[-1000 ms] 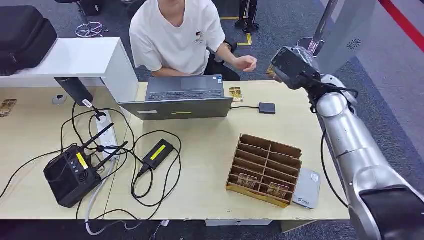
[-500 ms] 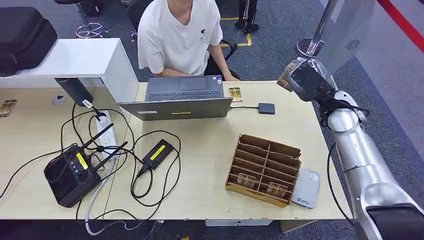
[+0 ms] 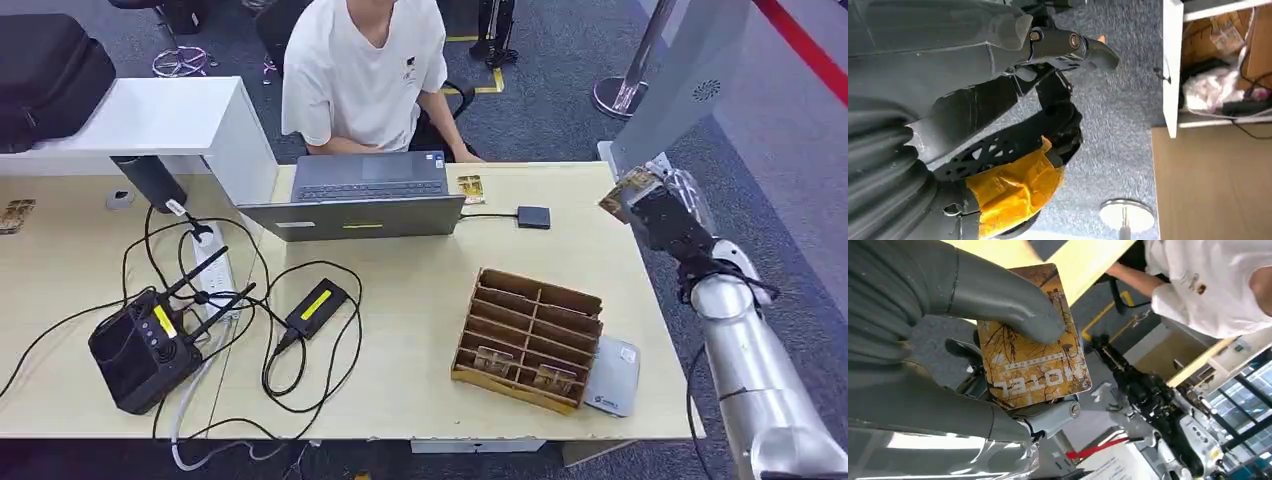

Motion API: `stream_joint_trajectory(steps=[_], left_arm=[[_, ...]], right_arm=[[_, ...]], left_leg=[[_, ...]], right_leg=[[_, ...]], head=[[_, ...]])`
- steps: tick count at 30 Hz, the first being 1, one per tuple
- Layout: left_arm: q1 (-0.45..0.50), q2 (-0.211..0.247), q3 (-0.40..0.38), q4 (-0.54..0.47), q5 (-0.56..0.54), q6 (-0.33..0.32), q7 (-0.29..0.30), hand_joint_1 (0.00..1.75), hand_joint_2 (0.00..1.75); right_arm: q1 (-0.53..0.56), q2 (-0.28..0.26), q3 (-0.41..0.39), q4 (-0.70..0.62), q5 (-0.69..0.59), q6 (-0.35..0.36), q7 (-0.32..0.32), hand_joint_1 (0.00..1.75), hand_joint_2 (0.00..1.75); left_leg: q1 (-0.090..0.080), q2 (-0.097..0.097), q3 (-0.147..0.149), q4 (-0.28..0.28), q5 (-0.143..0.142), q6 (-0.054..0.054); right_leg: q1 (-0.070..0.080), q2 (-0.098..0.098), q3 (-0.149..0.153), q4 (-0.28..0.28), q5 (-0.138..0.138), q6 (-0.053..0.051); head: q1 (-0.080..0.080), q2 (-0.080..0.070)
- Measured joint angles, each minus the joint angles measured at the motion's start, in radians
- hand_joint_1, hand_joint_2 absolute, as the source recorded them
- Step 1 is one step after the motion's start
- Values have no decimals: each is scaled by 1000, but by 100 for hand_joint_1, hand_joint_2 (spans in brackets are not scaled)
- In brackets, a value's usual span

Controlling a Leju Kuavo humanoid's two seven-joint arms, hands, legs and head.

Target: Pass the card to the sensor for recognition and then transmit it.

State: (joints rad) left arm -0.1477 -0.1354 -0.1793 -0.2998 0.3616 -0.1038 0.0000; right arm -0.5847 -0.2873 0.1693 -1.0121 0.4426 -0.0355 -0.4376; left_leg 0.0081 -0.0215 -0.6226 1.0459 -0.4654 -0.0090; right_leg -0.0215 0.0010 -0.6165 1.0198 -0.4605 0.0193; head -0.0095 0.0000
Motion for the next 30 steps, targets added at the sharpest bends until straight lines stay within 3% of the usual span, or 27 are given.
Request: stream_joint_trajectory(steps=[10, 19, 30], left_arm=[[0, 1, 42, 10, -36, 27, 0, 0, 175], [0, 1, 74, 10, -60, 45, -1, 0, 175], [-1, 1, 92, 10, -69, 53, 1, 0, 175]], right_arm=[[236, 0, -110, -115, 87, -42, -72, 175, 175], [430, 39, -163, -195, 111, -60, -119, 175, 175], [521, 71, -169, -240, 129, -73, -132, 175, 175]], left_leg=[[0, 0, 0, -1, 0, -1], [0, 0, 0, -1, -1, -1], [0, 1, 1, -1, -1, -1]], right_leg=[[1, 0, 0, 0, 0, 0], [1, 0, 0, 0, -1, 0], [1, 0, 0, 0, -1, -1]], head=[[0, 0], [0, 0], [0, 0]])
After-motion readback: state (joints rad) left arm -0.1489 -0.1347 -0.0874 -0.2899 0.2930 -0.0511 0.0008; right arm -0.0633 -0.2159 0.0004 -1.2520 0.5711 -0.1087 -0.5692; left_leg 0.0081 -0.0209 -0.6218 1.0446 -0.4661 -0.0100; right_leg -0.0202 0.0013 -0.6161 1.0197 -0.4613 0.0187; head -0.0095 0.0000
